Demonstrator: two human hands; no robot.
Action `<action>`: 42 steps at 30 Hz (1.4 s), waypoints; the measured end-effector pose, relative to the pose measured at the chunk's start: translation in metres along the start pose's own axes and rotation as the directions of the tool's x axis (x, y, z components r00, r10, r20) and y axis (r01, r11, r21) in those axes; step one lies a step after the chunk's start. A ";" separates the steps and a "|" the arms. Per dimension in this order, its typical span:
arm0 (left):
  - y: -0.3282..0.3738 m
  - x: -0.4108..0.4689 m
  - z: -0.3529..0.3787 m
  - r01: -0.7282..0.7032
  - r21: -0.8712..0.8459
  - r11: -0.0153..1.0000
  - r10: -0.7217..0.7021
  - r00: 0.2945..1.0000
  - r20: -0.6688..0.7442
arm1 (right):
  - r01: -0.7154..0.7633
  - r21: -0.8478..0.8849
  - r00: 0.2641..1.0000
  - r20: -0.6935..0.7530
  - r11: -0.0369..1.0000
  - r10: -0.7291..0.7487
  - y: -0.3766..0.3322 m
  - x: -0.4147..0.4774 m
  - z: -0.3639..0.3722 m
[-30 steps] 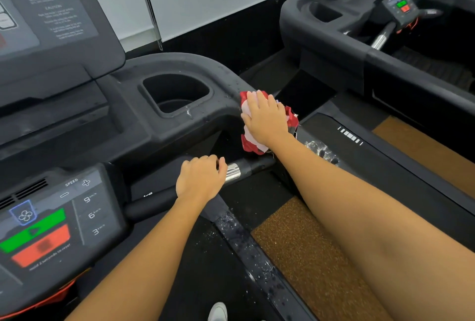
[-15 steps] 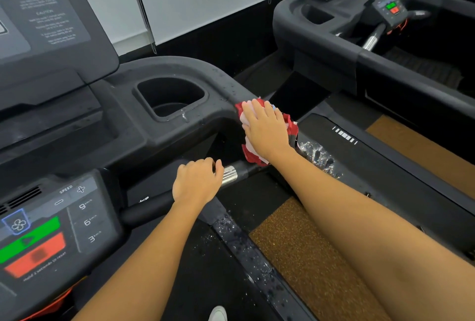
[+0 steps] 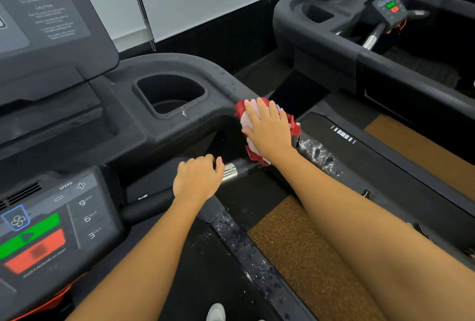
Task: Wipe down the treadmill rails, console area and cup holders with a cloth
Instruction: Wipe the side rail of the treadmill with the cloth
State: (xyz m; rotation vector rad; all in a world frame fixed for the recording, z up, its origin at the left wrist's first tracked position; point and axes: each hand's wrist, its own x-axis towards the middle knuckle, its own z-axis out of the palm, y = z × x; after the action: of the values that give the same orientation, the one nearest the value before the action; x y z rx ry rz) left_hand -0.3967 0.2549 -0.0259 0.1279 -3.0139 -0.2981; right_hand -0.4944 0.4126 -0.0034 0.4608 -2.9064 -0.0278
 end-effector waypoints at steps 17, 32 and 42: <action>0.002 -0.002 -0.005 0.014 0.010 1.000 -0.014 1.000 0.016 | -0.137 0.104 0.987 0.097 0.985 0.127 0.006 0.011 -0.010; 0.001 -0.005 -0.004 -0.023 0.040 0.999 0.023 1.000 0.009 | -0.330 0.003 0.942 0.061 0.944 0.329 -0.023 0.034 0.000; 0.001 -0.005 -0.005 -0.025 0.028 0.999 0.025 1.000 -0.011 | -0.221 0.075 0.973 -0.053 0.972 0.225 -0.016 0.028 0.002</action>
State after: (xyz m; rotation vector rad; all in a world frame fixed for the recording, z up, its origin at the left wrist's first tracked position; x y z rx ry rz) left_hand -0.3912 0.2554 -0.0212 0.0934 -3.0064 -0.2527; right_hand -0.5162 0.3883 -0.0013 0.1394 -2.8862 0.1172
